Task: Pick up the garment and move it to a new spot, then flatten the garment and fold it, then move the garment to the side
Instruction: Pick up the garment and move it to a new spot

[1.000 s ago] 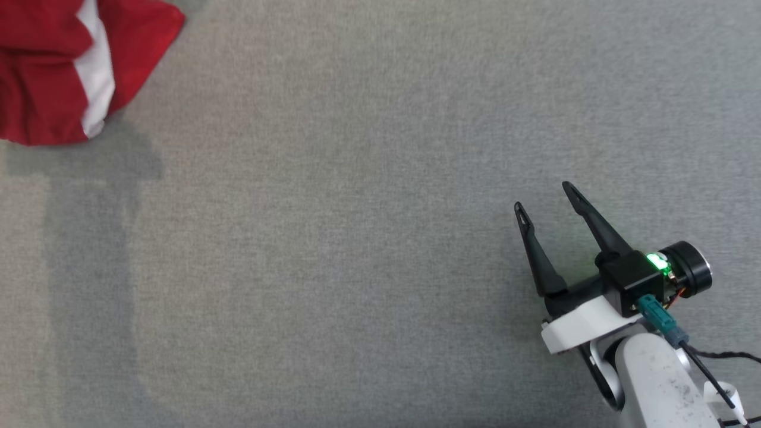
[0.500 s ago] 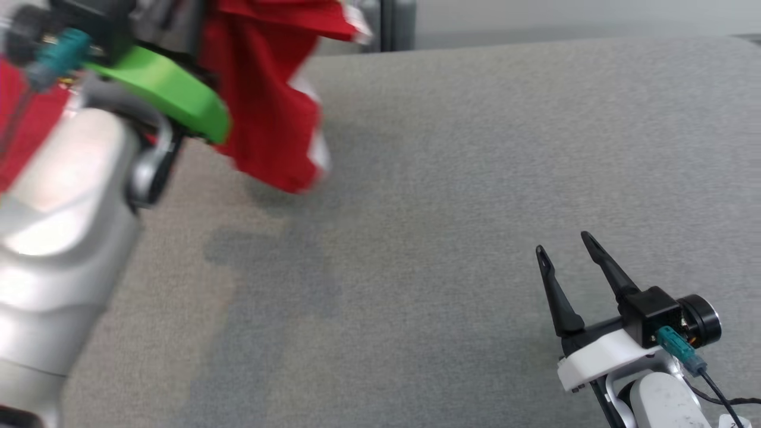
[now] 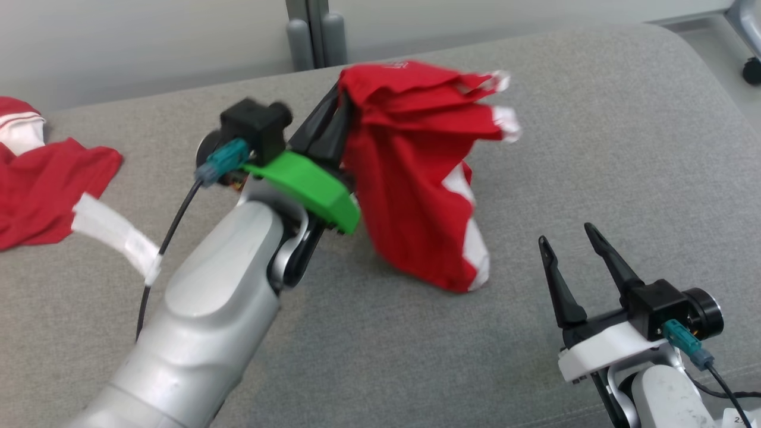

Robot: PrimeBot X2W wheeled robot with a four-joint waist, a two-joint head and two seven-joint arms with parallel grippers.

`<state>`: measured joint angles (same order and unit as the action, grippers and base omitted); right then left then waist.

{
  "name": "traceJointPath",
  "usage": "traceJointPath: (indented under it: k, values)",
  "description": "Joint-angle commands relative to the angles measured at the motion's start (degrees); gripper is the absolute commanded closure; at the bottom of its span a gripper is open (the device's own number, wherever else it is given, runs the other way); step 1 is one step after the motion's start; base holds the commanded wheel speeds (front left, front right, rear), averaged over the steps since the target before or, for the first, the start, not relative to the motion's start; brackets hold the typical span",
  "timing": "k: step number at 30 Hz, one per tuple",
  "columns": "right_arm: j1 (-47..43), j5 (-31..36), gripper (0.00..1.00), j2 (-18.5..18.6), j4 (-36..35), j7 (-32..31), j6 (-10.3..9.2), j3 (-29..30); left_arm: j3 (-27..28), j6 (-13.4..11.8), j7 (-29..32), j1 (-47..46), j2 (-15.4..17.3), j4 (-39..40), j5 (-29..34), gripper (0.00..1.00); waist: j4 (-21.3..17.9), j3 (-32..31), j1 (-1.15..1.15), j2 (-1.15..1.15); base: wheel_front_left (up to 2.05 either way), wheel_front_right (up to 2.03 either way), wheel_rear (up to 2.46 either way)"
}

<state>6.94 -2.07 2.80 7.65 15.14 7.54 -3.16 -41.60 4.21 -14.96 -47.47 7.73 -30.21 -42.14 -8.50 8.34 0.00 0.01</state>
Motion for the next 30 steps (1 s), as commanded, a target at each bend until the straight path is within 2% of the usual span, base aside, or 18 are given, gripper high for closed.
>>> traceJointPath:
  k: [1, 13, 14, 15, 16, 17, 24, 30]
  values:
    - [0.91, -0.41, 0.00, 0.17, -0.33, 0.02, -0.10, 0.23, 1.52, 0.41, -0.28, 2.28, 0.75, -0.83, 1.19, 1.00, -0.84, 2.18, 0.00, -0.01, 0.00, 0.00, 0.00]
    - [2.34, 0.04, 0.00, 0.18, -0.55, 0.02, -0.10, 1.07, 17.25, 1.85, -0.27, 17.10, 4.84, -4.07, 9.07, 1.00, -0.17, 6.69, 0.00, -0.01, 0.00, 0.00, 0.00]
    - [2.44, 0.33, 0.00, 0.18, -0.61, 0.02, -0.10, 1.23, 18.40, 2.06, -0.28, 18.05, 4.71, -3.90, 9.73, 0.88, 0.07, 6.87, 0.00, -0.01, 0.00, 0.00, 0.00]
    - [2.51, 0.50, 0.00, 0.18, -0.64, 0.02, -0.10, 1.31, 19.40, 2.24, -0.28, 18.72, 4.56, -3.77, 10.06, 0.64, 0.24, 6.96, 0.00, -0.01, 0.00, 0.00, 0.00]
    - [2.60, 0.69, 0.00, 0.17, -0.57, 0.02, -0.10, 1.29, 20.68, 2.32, -0.28, 19.50, 4.35, -3.74, 10.59, 0.26, 0.44, 7.05, 0.00, -0.01, 0.00, 0.00, 0.00]
    - [2.68, 0.85, 0.00, 0.17, -0.51, 0.02, -0.10, 1.25, 21.59, 2.37, -0.27, 20.05, 4.19, -3.67, 11.06, 0.00, 0.55, 7.07, 0.00, -0.01, 0.00, 0.00, 0.00]
    - [2.40, 1.43, 0.00, 0.18, -0.28, 0.02, -0.10, 1.15, 27.69, 3.09, -0.20, 23.98, 2.82, -2.53, 14.52, 0.00, 1.55, 6.00, 0.00, -0.01, 0.00, 0.00, 0.00]
    - [0.95, 1.89, 0.00, 0.19, 0.27, 0.02, -0.10, 1.21, 29.75, 3.32, -0.20, 28.14, 1.82, 1.89, 17.72, 0.00, 2.75, 3.42, 0.00, -0.01, 0.00, 0.00, 0.00]
